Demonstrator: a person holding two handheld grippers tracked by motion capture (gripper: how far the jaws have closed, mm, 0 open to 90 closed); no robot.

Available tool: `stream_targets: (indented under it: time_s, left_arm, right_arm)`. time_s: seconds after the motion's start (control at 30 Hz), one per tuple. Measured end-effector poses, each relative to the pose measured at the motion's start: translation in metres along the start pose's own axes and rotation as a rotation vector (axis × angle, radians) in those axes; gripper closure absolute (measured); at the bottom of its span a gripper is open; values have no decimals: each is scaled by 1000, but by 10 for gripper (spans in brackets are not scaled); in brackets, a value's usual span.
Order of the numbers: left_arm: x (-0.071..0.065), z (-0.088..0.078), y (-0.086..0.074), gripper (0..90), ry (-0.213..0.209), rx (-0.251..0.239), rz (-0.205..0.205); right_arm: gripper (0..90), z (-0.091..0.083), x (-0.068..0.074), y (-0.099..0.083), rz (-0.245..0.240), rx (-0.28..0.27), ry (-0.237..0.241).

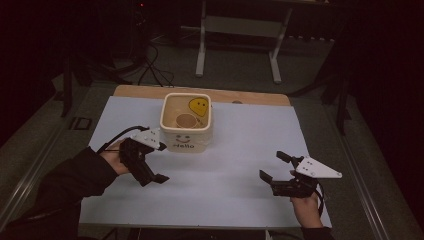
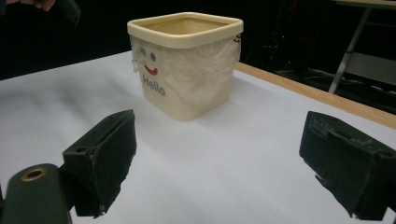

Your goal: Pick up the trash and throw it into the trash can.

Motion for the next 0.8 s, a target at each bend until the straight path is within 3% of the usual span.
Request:
stream_targets:
  time_s: [0.37,0.63,0.7,0.8]
  left_arm:
    - [-24,20,-20,4,2,-40,-16]
    - [-36,35,-33,4,3,-108,-88]
    - [-39,39,-37,4,-12,-124,-106]
    - [-41,44,-43,4,6,-128,-114]
  right_arm:
    - [105,1,0,-1,-3,5,1]
    - [105,1,1,-1,-6,11,1]
    - [105,1,1,-1,-11,12,-3]
    - [105,0,0,0,-9,6,-5]
Point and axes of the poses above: each handheld gripper's, and its own axes: z roughly forward along the jaws, y roughly out of its top, x roughly to its left, the point moved 7 cm from there along z, roughly forward along the jaws, and after that the axes turned 5 degrees about y, right-handed, at the moved point
